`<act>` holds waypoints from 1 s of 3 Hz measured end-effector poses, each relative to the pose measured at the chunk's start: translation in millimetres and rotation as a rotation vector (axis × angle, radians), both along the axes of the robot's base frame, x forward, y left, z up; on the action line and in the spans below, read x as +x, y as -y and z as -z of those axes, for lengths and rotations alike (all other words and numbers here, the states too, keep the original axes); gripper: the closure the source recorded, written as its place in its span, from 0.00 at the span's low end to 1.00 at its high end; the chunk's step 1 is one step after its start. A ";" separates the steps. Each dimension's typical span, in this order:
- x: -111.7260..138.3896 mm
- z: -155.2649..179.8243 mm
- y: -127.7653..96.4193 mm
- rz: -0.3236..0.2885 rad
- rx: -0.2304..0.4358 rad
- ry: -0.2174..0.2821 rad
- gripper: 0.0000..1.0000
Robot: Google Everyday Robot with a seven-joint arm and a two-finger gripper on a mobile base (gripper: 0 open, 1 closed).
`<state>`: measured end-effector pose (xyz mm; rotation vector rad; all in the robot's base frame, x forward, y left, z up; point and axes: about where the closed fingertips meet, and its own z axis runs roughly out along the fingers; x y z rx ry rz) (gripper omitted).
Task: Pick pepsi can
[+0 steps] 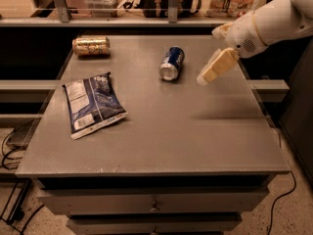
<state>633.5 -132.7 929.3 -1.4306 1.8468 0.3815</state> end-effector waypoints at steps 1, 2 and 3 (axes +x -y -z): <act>25.7 17.1 -16.2 -0.044 0.031 -0.029 0.00; 44.8 39.2 -34.5 -0.089 0.043 -0.070 0.00; 63.7 57.4 -51.8 -0.119 0.054 -0.087 0.00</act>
Offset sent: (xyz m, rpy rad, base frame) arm 0.0673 0.0491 -0.0602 0.0554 0.1127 0.1322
